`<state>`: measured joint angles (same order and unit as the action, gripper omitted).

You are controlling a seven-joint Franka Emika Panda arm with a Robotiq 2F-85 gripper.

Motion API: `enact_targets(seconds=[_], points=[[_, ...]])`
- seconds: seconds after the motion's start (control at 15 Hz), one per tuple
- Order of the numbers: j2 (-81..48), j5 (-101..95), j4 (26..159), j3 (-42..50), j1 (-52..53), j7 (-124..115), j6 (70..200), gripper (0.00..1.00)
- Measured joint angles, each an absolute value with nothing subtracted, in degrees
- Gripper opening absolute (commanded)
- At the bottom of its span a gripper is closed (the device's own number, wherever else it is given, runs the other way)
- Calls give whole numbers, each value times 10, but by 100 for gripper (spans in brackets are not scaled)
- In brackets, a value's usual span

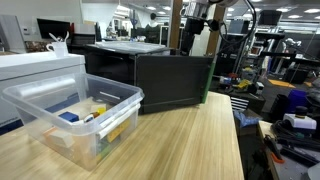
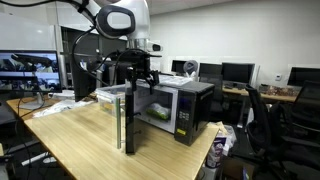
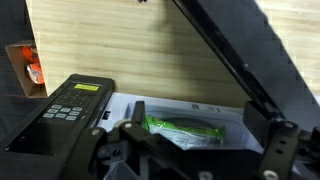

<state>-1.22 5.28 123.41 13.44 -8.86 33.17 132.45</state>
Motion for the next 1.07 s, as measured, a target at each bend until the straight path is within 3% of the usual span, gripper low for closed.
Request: enact_targets(seconds=[1.07], points=[[88,-24,1336,109,-83,332,1337,100]])
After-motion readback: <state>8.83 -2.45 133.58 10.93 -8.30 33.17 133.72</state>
